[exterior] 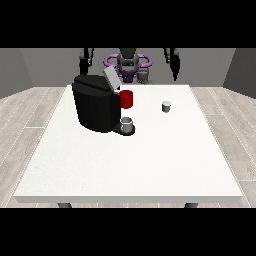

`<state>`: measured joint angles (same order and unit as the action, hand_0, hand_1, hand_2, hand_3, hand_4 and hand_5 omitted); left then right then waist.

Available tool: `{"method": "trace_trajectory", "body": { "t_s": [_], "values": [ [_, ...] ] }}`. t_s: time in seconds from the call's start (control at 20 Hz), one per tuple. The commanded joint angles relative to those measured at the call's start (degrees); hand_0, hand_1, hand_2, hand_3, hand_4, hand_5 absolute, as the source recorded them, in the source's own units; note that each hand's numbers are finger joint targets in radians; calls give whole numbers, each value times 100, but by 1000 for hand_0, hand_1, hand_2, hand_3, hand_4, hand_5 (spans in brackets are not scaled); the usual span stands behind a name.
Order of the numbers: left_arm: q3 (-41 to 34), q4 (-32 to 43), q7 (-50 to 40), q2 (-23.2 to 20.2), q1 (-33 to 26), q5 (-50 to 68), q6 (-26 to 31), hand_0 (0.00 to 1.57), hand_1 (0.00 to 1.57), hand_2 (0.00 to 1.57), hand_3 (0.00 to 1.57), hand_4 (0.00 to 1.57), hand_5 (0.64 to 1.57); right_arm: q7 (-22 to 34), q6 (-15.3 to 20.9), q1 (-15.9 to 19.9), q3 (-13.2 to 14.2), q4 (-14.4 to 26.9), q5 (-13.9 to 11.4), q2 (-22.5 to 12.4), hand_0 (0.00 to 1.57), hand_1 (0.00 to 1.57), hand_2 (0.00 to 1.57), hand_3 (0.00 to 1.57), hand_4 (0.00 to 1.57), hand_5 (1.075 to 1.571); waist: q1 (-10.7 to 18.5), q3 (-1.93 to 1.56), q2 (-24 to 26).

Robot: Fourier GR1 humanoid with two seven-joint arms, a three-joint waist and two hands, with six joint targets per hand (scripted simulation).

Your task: Insert the coffee pod into the coffee machine and close the lid

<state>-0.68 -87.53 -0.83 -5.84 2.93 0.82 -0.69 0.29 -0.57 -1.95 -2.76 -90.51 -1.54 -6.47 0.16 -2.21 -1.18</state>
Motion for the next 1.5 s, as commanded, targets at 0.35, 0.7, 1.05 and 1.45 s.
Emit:
{"method": "trace_trajectory", "body": {
  "t_s": [0.35,0.7,1.05,1.45],
  "values": [
    [-47,-299,942,-66,-467,424,660,0,0,0,0,304,1571,-727,566,-231,739,255,371,421,0,0,0,0,109,1571,12,219,429],
    [62,-13,1414,-278,-489,-370,582,0,0,0,0,320,1571,-571,663,117,810,268,350,358,0,0,0,0,217,1571,-54,222,225],
    [-447,550,460,-1008,472,-320,936,0,0,0,0,0,1571,-520,733,352,475,125,226,579,0,0,0,0,186,1571,-360,222,-50],
    [-586,1759,268,-1152,1320,-704,755,0,0,0,0,0,1571,-411,656,610,347,141,251,533,0,0,0,0,259,1571,-705,222,-423]
  ]
}}
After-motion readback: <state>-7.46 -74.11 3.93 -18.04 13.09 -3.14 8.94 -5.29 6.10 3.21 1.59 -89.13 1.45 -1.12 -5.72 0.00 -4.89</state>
